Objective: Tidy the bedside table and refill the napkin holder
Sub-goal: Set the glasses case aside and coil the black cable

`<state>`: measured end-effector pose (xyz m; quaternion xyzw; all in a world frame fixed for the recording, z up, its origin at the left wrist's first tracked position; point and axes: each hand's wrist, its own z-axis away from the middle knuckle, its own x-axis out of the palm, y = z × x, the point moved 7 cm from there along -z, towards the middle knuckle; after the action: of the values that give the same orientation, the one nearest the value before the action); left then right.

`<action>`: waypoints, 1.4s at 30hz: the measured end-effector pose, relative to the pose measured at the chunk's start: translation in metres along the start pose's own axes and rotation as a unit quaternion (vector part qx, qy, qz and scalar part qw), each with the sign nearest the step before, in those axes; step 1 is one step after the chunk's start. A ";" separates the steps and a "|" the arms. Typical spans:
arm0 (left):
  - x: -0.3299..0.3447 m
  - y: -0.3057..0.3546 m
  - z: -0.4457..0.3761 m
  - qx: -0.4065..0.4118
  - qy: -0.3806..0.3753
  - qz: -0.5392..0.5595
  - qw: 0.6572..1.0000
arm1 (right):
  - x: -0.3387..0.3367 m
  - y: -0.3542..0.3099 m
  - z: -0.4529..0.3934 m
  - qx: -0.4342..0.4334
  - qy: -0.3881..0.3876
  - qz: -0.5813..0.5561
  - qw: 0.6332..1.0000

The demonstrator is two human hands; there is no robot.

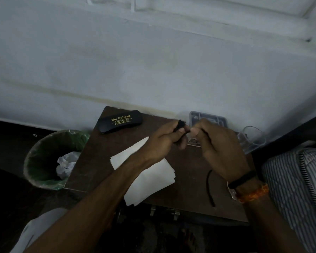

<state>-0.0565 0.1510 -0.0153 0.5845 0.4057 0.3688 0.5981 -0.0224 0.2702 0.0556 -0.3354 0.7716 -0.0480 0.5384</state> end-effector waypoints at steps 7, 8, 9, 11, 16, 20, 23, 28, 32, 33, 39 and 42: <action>0.027 0.019 0.013 0.005 -0.140 0.067 0.988 | -0.009 0.029 0.001 0.052 0.119 -0.029 0.991; 0.028 0.019 0.013 -0.004 -0.146 0.095 0.985 | -0.008 0.033 0.002 0.063 0.126 -0.033 0.990; 0.028 0.018 0.013 -0.012 -0.144 0.123 0.982 | -0.005 0.036 0.002 0.073 0.125 -0.032 0.989; 0.022 0.017 0.010 -0.022 -0.115 0.184 0.976 | 0.008 0.040 0.003 0.085 0.086 -0.019 0.992; 0.007 0.005 0.002 -0.059 -0.009 0.253 0.966 | 0.047 0.051 0.011 0.135 -0.067 0.029 0.988; 0.000 -0.001 -0.001 -0.067 0.015 0.289 0.955 | 0.062 0.031 0.019 0.133 -0.170 0.008 0.976; -0.003 0.000 -0.002 -0.062 0.025 0.331 0.941 | 0.074 0.018 0.024 0.110 -0.216 0.015 0.970; -0.011 -0.004 -0.004 -0.054 0.070 0.257 0.962 | 0.077 0.002 0.025 0.058 -0.245 0.054 0.966; -0.007 -0.006 -0.002 -0.051 0.061 0.112 0.991 | 0.067 -0.007 0.024 0.001 -0.234 0.079 0.969; -0.007 -0.006 -0.002 -0.053 0.055 0.092 0.993 | 0.062 -0.009 0.024 -0.012 -0.224 0.077 0.971; 0.000 -0.017 0.000 -0.111 0.006 0.020 0.994 | 0.033 -0.020 0.013 -0.088 -0.071 0.093 0.989; 0.007 -0.010 0.003 -0.101 -0.031 0.026 0.994 | 0.018 -0.019 0.011 -0.095 -0.022 0.123 0.988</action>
<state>-0.0507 0.1559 -0.0262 0.5425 0.3320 0.4051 0.6568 -0.0076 0.2484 0.0446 -0.2884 0.7959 0.0996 0.5230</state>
